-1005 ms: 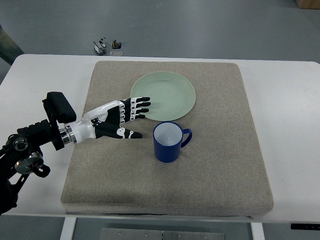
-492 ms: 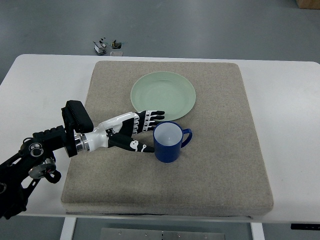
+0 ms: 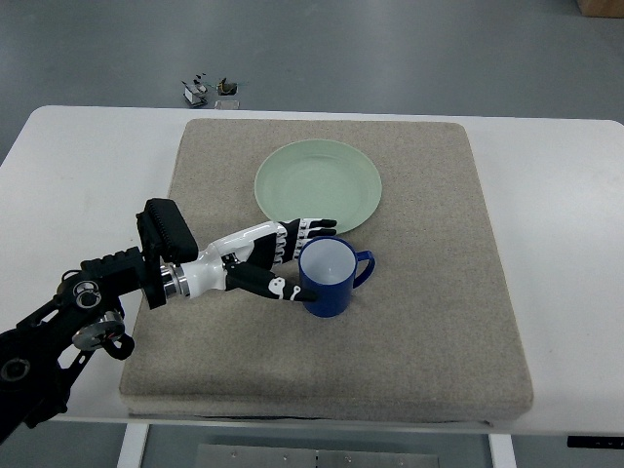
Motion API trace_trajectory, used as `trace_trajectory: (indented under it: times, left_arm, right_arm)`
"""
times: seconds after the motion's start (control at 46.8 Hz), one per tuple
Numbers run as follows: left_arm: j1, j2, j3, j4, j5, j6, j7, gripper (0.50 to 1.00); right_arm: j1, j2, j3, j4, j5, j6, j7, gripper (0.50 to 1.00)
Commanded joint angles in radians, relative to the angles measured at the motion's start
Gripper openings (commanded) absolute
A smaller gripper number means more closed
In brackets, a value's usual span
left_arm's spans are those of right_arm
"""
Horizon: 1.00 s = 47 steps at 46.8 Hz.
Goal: Place cup left of plate with left hand
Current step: 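Close the left hand fingers around the blue mug body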
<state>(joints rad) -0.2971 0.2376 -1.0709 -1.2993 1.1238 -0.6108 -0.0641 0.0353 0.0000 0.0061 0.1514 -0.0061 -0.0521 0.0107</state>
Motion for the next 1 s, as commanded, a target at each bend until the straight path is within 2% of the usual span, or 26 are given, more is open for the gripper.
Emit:
trace_trajectory:
  times: [0.0,0.47,0.534,0.599,0.705,0.919,0.983]
  left_arm:
    - [0.0,-0.006,0.0,0.0,0.019,0.0,0.0,0.979]
    - [-0.004,-0.026,0.002,0.009,0.028,0.0,0.001,0.971]
    - [-0.004,-0.029,0.002,0.009,0.03,0.0,0.001,0.898]
    - [-0.004,-0.029,0.0,0.009,0.039,0.0,0.0,0.859]
    - [-0.004,-0.034,0.002,0.009,0.05,0.0,-0.002,0.825]
    - [-0.004,-0.037,0.002,0.009,0.054,0.0,-0.002,0.821]
    - [-0.004,-0.037,0.0,0.009,0.054,0.0,-0.002,0.797]
  right_arm:
    - [0.0,0.0,0.0,0.0,0.0,0.0,0.0,0.934]
    - [0.0,0.0,0.0,0.0,0.0,0.0,0.0,0.934]
    - [0.0,0.0,0.0,0.0,0.0,0.0,0.0,0.934]
    - [0.0,0.0,0.0,0.0,0.0,0.0,0.0,0.934]
    - [0.0,0.0,0.0,0.0,0.0,0.0,0.0,0.934]
    - [0.0,0.0,0.002,0.0,0.0,0.0,0.0,0.934]
    - [0.0,0.0,0.0,0.0,0.0,0.0,0.0,0.934]
